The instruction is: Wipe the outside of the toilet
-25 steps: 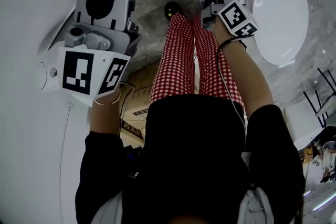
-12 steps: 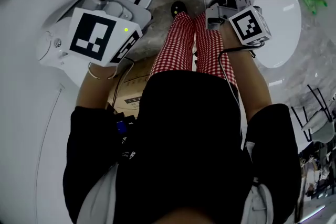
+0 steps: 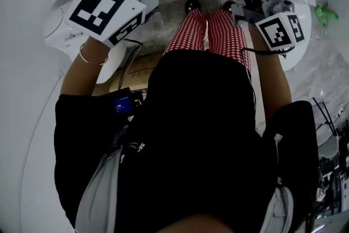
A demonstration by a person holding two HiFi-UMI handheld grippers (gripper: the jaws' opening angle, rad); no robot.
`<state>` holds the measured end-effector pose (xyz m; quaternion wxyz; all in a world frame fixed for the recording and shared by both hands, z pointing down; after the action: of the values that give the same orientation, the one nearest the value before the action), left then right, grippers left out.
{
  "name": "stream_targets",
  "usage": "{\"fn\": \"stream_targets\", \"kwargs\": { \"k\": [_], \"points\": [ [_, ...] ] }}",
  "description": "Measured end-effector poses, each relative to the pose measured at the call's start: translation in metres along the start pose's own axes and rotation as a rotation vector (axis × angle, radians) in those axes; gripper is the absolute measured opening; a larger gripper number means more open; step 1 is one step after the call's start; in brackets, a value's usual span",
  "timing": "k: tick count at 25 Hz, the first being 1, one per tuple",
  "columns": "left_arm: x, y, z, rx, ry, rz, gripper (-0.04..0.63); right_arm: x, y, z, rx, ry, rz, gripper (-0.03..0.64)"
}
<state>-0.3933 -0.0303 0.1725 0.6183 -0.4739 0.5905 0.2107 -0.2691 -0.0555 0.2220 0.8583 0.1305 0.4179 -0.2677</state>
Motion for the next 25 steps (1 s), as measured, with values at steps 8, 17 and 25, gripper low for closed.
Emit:
{"fn": "stream_targets", "kwargs": {
  "k": [8, 17, 25],
  "points": [
    [0.038, 0.021, -0.018, 0.049, 0.075, 0.084, 0.006, 0.029, -0.007, -0.064, 0.231, 0.118, -0.060, 0.074],
    [0.063, 0.038, -0.008, 0.076, -0.012, 0.088, 0.006, 0.060, -0.007, -0.111, 0.313, 0.260, -0.059, 0.074],
    [0.070, 0.051, -0.008, 0.074, -0.062, 0.138, 0.006, 0.067, -0.015, -0.134, 0.308, 0.351, -0.039, 0.072]
  ]
}}
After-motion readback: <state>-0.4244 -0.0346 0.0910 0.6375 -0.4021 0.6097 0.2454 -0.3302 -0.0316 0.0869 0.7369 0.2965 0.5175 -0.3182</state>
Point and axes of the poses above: the fingertips, and each gripper's own axes: y backward along the fingers, z to its right, x out of its top, the point moved 1 cm from there along y, backward along the fingers, and after that the axes turned 6 degrees about -x, right-handed, at the moved point
